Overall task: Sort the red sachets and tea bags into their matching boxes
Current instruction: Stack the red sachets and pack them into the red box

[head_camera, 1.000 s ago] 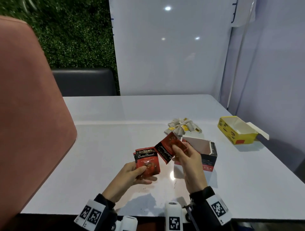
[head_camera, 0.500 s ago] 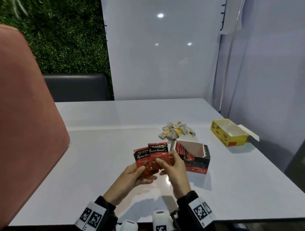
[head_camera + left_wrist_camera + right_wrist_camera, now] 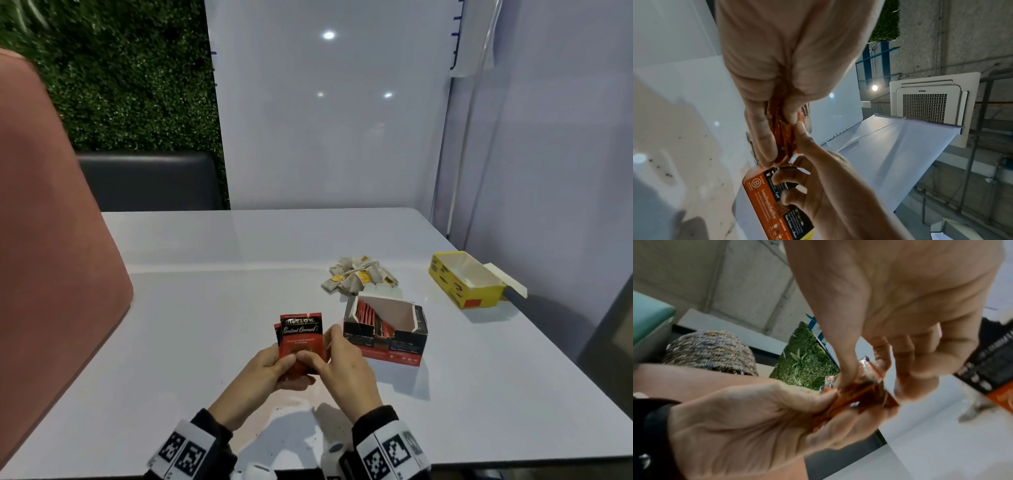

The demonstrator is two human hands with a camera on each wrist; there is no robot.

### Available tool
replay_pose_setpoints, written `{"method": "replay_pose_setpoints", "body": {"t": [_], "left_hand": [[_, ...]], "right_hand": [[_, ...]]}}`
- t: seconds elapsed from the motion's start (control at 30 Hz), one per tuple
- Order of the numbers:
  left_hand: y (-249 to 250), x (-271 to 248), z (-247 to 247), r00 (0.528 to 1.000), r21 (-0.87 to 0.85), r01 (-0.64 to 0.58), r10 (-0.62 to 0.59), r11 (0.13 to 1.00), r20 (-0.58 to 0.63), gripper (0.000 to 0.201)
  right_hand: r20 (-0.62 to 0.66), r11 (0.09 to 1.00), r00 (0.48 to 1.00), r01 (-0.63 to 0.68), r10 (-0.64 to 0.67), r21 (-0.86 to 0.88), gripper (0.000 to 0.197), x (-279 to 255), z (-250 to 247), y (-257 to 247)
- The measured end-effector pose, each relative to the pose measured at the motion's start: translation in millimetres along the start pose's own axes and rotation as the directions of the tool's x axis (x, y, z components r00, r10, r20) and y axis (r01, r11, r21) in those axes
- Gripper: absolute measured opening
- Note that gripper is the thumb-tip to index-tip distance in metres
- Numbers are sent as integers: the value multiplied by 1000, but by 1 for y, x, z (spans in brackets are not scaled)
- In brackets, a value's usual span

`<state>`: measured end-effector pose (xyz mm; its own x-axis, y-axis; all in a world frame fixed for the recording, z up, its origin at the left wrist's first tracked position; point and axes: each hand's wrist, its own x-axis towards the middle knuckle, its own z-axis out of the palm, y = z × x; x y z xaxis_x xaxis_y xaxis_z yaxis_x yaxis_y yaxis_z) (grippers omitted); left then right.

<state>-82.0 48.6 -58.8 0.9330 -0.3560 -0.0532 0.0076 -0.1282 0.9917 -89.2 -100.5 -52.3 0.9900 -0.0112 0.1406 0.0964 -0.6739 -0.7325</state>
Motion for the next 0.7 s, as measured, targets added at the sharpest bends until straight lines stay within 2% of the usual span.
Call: {"method": "replay_pose_setpoints", "body": {"t": [0.1,0.17,0.2,0.27,0.33,0.37,0.4,0.43,0.47,0.53,0.6,0.63,0.7], "left_hand": [[4,2,-9,1000,138,-3,3,990,0,26],[12,2,-11,999,276,-47,40,960,30,25],[18,3,-10,996,342,-84,69,936,55,27],[29,10,-7,986,440,-163,140,883,86,31],[42,26,1,969,491,-243,237,836,75,30],[49,36,6,957,489,-273,283,828,56,27],[57,48,11,950,474,-290,311,832,35,24],[64,59,15,949,467,-289,313,836,26,31],[68,72,19,958,480,-267,282,836,43,47],[66,98,24,974,514,-221,158,829,165,87],[55,119,31,950,542,-213,43,813,310,115],[47,129,35,932,551,-242,32,799,362,118],[39,141,41,922,567,-268,36,779,386,103]], "right_hand": [[-10,989,989,144,-144,-26,53,0,-12,-2],[77,959,961,273,-267,-80,71,7,-24,-5],[147,940,943,317,-298,-128,73,12,-31,-7],[242,888,911,390,-334,-245,62,21,-46,-14],[198,874,900,428,-389,-228,40,31,-66,-19],[170,890,904,419,-392,-177,31,37,-79,-21],[145,896,916,397,-374,-197,25,44,-96,-21],[106,877,923,384,-369,-289,24,51,-113,-21],[79,833,931,355,-357,-423,27,58,-130,-18],[68,742,964,241,-255,-625,34,68,-157,-7],[122,644,981,193,-154,-740,37,71,-164,3],[172,623,976,216,-131,-752,34,72,-162,10],[290,681,948,297,-129,-669,38,78,-154,24]]}}
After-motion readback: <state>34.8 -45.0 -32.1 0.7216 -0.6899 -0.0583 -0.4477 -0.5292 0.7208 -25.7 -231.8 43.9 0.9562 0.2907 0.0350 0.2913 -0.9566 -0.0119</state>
